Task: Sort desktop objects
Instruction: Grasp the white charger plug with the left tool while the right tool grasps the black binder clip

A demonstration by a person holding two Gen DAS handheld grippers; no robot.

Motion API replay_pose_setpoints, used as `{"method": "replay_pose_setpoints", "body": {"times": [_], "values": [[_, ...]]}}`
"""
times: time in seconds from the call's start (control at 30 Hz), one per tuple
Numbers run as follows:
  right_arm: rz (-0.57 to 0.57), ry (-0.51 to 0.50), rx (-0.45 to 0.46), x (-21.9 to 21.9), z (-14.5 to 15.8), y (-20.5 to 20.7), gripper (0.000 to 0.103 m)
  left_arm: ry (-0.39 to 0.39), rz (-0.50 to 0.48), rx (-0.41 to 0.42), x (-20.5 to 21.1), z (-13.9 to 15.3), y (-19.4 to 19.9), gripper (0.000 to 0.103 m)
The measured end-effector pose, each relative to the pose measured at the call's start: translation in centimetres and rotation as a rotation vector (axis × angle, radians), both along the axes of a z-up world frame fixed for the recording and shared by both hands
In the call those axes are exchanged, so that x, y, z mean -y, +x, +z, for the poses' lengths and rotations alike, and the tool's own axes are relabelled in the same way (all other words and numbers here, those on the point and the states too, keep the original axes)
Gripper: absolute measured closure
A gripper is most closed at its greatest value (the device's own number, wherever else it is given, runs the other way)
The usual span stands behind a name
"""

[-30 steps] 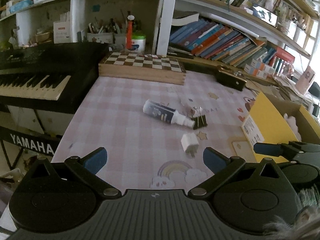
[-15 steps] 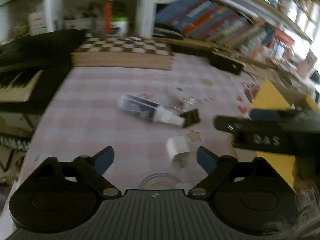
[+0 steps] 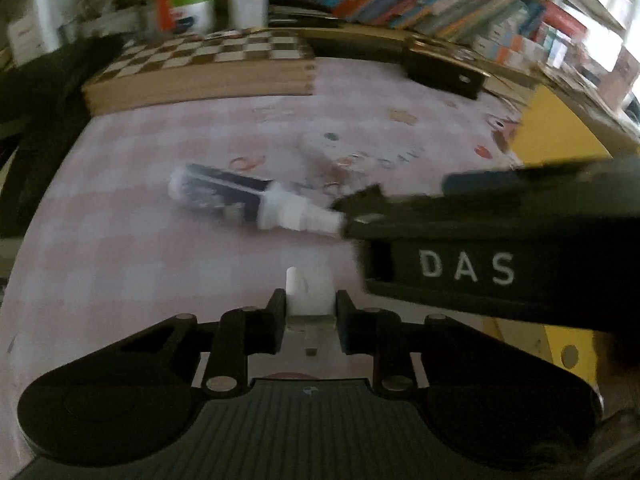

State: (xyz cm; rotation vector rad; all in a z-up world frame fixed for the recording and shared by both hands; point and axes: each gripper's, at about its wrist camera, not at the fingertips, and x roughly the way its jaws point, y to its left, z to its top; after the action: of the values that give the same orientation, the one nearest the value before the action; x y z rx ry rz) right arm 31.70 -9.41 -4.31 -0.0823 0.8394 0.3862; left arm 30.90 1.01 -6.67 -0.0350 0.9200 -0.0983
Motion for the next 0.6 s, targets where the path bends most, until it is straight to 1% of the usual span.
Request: {"method": "replay_pose_setpoints", "body": {"times": [0.03,0.13,0.23,0.43,0.57,0.6], "values": [[-0.01,-0.017,-0.001,-0.2,-0.4,0.2,0.048,-0.003,0.028,-0.003,-0.6,0.0,0.0,0.08],[-0.053,-0.045,-0.009,-0.5,-1.5,1.1,0.055,0.001,0.08,-0.018,-2.3,0.0,0.1,0.08],[-0.077,-0.054,-0.014,-0.4,-2.2,2.0,0.055,0.01,0.085,-0.031,-3.1,0.1,0.3,0.08],[-0.034,-0.047,-0.06,-1.4,-3.7,3.0,0.054,0.02,0.068,-0.042,-3.1,0.1,0.4,0.08],[-0.034,-0.059,-0.017,-2.0,-4.0,3.4,0.054,0.012,0.057,-0.057,-3.3,0.2,0.6,0.08],[-0.033,-0.057,-0.01,-2.0,-4.1,3.5,0.056,0.01,0.055,-0.059,-3.4,0.3,0.6,0.08]]}}
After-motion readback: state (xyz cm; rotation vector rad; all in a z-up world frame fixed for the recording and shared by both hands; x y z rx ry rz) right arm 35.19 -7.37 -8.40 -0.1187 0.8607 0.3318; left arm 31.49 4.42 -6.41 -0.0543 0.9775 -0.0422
